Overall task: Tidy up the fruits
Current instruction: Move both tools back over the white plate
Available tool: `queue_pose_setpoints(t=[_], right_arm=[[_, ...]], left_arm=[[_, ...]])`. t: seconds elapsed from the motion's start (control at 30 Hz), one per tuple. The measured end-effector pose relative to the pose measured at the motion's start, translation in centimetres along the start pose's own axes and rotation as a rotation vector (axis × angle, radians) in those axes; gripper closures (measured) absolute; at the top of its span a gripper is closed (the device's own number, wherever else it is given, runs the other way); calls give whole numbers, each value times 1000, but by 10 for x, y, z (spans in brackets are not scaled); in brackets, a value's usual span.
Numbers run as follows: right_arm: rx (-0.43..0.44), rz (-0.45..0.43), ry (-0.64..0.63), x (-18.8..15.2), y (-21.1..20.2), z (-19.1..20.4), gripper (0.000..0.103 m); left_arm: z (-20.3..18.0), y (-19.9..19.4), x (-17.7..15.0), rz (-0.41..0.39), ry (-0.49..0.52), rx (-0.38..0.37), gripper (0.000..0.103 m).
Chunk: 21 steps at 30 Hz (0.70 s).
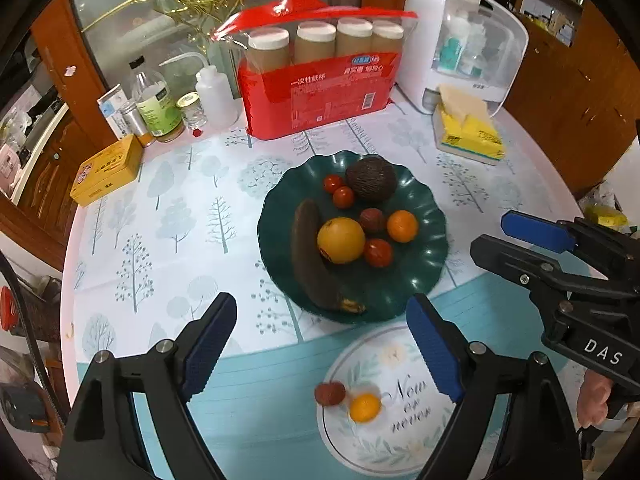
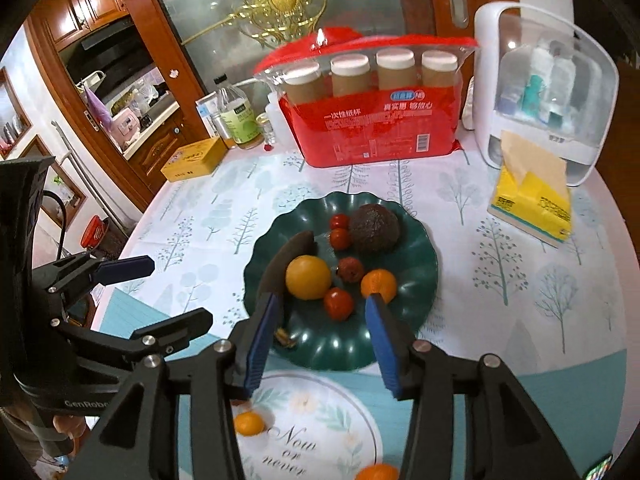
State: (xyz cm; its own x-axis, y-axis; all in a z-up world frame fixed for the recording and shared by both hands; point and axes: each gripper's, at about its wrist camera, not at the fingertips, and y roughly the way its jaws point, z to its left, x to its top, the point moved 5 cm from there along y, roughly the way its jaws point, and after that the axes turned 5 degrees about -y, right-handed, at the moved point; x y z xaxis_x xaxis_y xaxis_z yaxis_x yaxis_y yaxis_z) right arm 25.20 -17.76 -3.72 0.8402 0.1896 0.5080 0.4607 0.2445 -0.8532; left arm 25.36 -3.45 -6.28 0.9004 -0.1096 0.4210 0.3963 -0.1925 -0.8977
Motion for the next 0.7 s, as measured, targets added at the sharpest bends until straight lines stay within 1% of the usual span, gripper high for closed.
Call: queue_pose_setpoints(t=[0.17,0.37,0.57,0.7], right_arm=[[-14,-21,-1,-15,-29,10,54],[-29,-43,5,-38,-58,16,53],[-50,-41,10,-62,-70,20,53],[-60,-26,32,-80,-71,16,53]], left_arm=[[-2,-26,-18,-22,-8,-26,17],[-9,-41,-41,-24,-21,-50,17],[-15,-51,-62,-34,-31,-59,17],[-13,-48,-77,-27,-42,-61,17]])
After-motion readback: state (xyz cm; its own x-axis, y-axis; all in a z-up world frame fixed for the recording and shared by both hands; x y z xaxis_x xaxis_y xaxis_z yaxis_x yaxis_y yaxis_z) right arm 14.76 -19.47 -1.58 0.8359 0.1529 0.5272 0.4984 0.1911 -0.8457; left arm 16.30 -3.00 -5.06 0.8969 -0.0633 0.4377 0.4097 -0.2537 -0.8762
